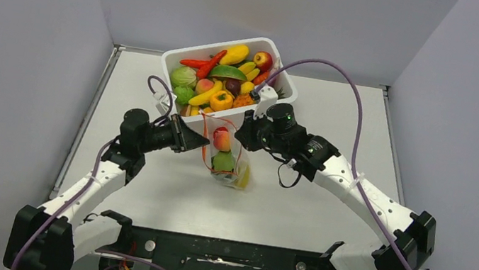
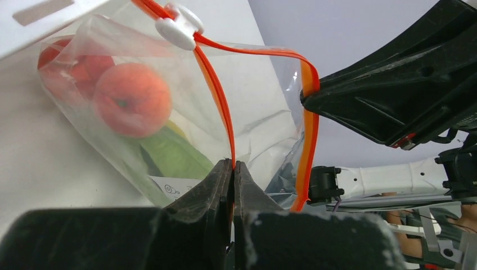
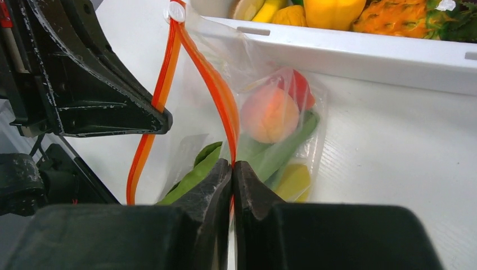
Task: Place the food in the zip-top bag and seal the zipper
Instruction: Pick up the fake vegetable from the bin.
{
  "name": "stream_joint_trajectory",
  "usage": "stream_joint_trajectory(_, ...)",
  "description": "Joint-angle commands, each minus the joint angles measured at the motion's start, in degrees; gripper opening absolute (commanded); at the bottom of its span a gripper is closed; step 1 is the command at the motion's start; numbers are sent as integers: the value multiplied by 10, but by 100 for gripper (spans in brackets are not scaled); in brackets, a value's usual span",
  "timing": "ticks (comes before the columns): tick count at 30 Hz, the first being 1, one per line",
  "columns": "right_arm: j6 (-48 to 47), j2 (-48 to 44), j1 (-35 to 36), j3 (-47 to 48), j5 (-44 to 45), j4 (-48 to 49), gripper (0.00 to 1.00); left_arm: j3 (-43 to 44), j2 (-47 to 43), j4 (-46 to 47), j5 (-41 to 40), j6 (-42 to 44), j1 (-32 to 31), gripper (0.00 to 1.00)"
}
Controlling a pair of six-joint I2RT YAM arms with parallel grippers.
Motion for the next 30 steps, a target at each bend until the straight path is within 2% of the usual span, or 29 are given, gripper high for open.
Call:
stream_joint_trajectory(1,-4,-17,-4,23,-10,33,12,9,-11,70,22,17,2,0)
stream_joint_trajectory(2,-7,-18,-5,26,-11,36,20,10,-13,61,17,24,2,0)
stream_joint_trajectory(5,-13,-20,-10,35,0,41,33,14,-17,36,10,46,2,0)
stream_joint_trajectory(14,-21,7,-70,68,18,56,52,33,-28,-50,-13,117,2,0)
stream_joint_trajectory(19,-26,38,-125,72,61,87,54,40,-35,-76,-3,135,2,0)
stream_joint_trajectory(24,-51,112,-157,126,124,86,46,43,-43,-94,19,154,2,0)
stream_joint_trajectory(30,-76,206,-168,196,203,95,43,35,-52,-82,41,162,2,0)
